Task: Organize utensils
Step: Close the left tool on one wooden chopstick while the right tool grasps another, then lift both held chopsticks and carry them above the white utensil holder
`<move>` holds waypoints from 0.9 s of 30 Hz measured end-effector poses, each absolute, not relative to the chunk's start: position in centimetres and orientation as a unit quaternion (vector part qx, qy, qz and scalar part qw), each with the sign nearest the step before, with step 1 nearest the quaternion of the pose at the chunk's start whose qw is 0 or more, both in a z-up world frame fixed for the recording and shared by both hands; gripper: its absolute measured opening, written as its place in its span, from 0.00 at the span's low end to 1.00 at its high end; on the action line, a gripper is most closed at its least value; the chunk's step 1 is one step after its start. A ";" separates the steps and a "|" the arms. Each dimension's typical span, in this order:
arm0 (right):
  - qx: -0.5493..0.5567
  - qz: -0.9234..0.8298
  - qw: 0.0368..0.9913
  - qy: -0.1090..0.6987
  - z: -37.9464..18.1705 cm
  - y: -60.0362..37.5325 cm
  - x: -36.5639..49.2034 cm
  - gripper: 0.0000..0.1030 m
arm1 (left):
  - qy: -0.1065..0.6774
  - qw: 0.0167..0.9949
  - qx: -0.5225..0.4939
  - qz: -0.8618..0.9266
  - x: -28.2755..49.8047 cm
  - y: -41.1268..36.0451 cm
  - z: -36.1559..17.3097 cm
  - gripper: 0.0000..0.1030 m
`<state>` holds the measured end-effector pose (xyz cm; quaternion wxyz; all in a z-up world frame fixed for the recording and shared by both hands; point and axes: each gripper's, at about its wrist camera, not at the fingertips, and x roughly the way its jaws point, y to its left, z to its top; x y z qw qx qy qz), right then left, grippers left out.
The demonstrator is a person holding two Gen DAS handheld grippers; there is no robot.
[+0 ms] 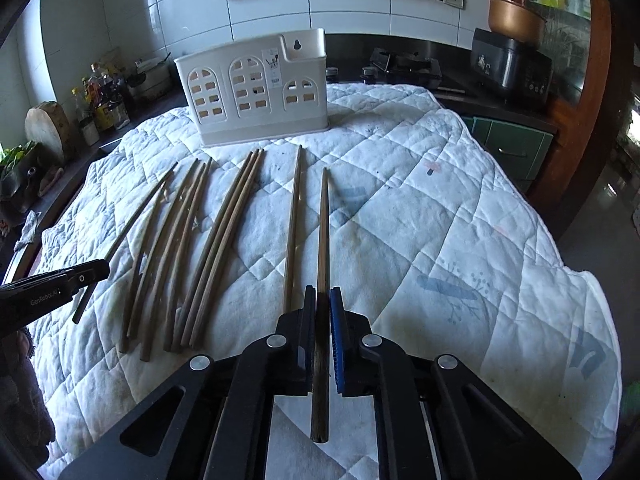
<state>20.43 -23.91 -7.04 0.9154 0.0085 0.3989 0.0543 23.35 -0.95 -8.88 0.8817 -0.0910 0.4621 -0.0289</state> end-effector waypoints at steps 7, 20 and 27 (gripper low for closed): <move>-0.005 0.078 0.938 0.339 -2.4 -24.1 18.6 0.07 | 0.424 0.900 -0.089 -0.045 21.3 0.0 -6.3 0.06; -0.043 0.163 0.928 0.333 5.1 -24.4 24.2 0.07 | 0.394 0.914 -0.069 -0.069 23.3 1.2 0.0 0.05; -0.046 0.168 0.926 0.335 10.2 -25.4 29.5 0.07 | 0.375 0.924 -0.022 -0.072 26.7 0.3 4.9 0.05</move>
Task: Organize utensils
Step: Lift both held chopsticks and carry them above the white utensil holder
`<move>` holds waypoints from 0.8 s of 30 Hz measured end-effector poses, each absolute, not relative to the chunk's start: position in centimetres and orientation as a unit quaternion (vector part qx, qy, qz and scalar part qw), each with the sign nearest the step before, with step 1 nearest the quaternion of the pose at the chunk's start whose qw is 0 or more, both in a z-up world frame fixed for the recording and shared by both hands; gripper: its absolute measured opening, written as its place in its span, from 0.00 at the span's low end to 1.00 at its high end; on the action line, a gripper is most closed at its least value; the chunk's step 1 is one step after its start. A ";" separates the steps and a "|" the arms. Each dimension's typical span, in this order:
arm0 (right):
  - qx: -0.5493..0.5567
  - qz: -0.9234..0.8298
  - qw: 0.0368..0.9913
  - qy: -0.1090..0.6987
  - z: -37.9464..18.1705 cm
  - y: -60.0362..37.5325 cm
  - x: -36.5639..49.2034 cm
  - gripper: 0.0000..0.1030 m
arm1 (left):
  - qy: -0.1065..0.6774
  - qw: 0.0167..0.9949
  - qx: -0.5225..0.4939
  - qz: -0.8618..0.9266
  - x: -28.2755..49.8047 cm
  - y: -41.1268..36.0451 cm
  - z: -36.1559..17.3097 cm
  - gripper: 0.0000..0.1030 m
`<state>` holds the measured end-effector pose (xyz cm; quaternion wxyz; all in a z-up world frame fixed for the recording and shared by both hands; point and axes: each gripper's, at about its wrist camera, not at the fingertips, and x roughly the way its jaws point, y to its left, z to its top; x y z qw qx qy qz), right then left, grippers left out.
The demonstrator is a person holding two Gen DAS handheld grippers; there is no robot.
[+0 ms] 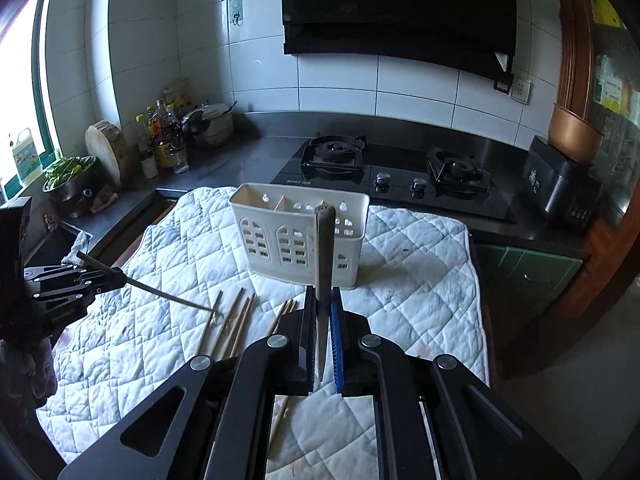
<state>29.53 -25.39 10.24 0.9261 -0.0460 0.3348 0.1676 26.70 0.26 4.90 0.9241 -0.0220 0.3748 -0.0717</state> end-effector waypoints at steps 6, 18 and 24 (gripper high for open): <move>-0.049 0.168 0.933 0.315 13.6 -25.1 33.3 0.07 | 0.359 0.930 -0.019 -0.082 29.4 -0.6 9.1 0.05; -0.030 0.146 0.952 0.267 16.7 -24.6 40.3 0.06 | 0.235 0.970 -0.034 -0.058 36.0 -2.8 20.3 0.05; -0.027 0.142 0.949 0.281 14.6 -24.1 43.4 0.06 | 0.220 0.974 -0.045 -0.040 40.1 -3.4 18.3 0.05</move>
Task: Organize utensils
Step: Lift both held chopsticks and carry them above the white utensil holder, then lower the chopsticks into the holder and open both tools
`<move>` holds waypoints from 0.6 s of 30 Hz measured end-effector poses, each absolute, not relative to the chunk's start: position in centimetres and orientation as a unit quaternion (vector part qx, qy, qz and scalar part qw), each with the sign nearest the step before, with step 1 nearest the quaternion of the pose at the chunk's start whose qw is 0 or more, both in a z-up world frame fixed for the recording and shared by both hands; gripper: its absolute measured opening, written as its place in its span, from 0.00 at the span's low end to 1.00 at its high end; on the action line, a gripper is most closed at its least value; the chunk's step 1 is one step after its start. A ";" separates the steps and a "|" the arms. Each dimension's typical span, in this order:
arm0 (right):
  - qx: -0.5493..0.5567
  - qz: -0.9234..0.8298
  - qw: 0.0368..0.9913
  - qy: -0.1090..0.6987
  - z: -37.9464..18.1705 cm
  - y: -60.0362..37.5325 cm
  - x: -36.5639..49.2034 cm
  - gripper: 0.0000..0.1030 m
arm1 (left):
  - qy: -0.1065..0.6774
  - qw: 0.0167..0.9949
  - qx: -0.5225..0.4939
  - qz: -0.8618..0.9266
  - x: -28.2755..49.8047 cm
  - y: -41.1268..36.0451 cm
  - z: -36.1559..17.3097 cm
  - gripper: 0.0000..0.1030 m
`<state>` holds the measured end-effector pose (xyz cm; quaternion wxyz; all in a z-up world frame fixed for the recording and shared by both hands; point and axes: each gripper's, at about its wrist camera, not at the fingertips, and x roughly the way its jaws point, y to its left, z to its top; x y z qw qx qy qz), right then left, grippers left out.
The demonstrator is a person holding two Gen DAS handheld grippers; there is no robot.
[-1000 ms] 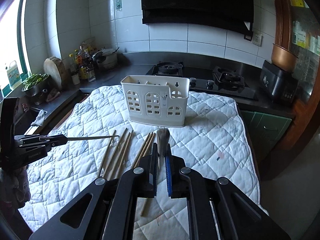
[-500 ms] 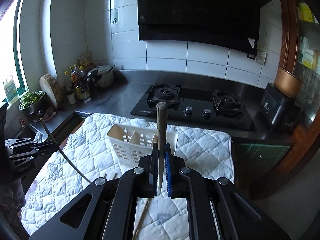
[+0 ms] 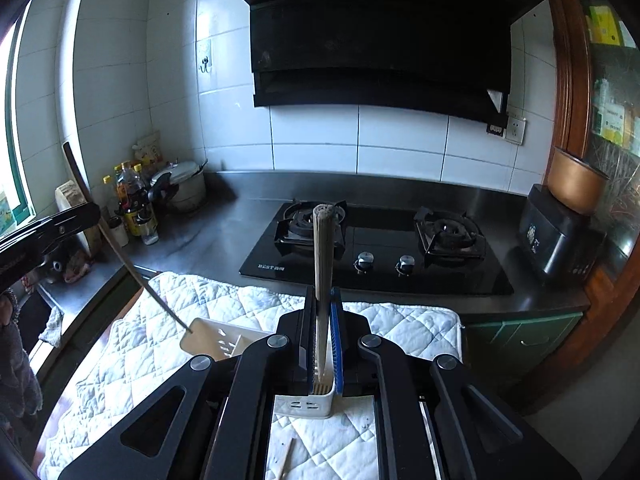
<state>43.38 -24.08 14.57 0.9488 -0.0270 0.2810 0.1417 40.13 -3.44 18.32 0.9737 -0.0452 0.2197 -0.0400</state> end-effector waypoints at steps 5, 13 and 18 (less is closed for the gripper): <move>-0.025 0.149 0.941 0.303 11.9 -23.6 44.7 0.06 | 0.255 0.964 -0.063 -0.038 43.1 -3.1 14.5 0.05; -0.032 0.151 0.932 0.328 8.7 -22.7 45.6 0.07 | 0.298 0.951 -0.068 -0.041 44.5 -2.5 10.5 0.05; -0.034 0.148 0.930 0.336 7.7 -22.4 45.5 0.07 | 0.306 0.949 -0.056 -0.044 44.3 -2.5 9.1 0.06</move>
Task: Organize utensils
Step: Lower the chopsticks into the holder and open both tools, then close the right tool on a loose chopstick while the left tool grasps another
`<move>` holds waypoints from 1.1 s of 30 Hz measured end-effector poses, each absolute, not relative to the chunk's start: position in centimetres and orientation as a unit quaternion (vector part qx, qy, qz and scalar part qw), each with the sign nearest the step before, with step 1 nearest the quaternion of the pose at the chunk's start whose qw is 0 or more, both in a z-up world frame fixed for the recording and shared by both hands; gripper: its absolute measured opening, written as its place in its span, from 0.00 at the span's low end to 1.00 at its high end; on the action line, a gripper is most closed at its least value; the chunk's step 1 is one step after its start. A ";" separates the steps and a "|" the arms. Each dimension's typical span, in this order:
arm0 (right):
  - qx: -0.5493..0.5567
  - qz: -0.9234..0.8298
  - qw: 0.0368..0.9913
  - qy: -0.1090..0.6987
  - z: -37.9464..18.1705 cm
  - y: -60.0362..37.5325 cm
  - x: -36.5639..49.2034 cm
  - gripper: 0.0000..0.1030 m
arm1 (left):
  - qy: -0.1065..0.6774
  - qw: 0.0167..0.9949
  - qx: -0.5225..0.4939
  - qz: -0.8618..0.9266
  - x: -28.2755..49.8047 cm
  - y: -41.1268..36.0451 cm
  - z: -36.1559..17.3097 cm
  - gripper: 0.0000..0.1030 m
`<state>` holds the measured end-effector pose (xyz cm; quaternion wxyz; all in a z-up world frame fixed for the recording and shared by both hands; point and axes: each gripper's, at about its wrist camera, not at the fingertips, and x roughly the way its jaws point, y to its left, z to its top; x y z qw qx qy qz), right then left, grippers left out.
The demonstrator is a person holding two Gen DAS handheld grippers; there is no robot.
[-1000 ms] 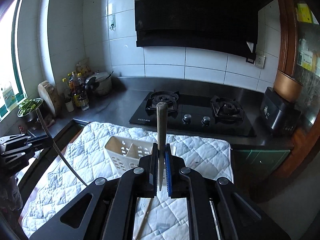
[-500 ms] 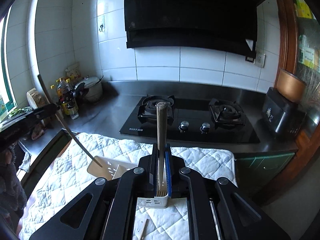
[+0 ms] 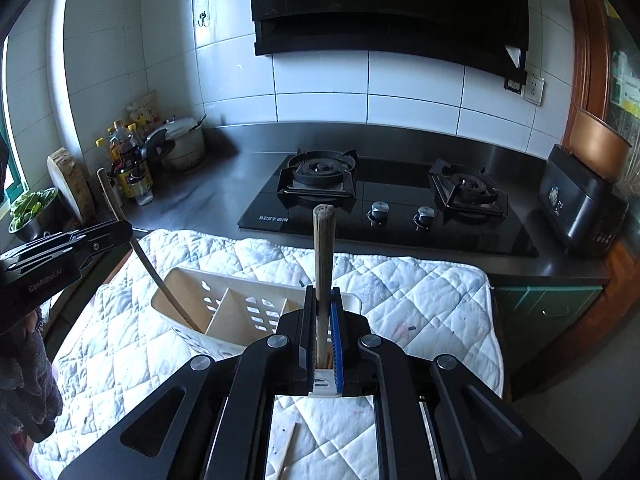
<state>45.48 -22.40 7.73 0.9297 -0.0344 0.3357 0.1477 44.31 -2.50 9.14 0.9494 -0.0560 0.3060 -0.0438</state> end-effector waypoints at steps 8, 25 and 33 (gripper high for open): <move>-0.028 0.143 0.935 0.325 8.6 -23.1 44.3 0.25 | 0.298 0.952 -0.047 -0.048 43.1 -2.6 9.9 0.08; -0.057 0.150 0.933 0.322 5.7 -23.5 28.7 0.37 | 0.283 0.956 -0.067 -0.033 27.9 0.2 9.6 0.37; -0.044 0.154 0.917 0.365 -2.0 -21.8 23.6 0.36 | 0.314 0.942 -0.115 -0.029 22.0 2.1 4.2 0.37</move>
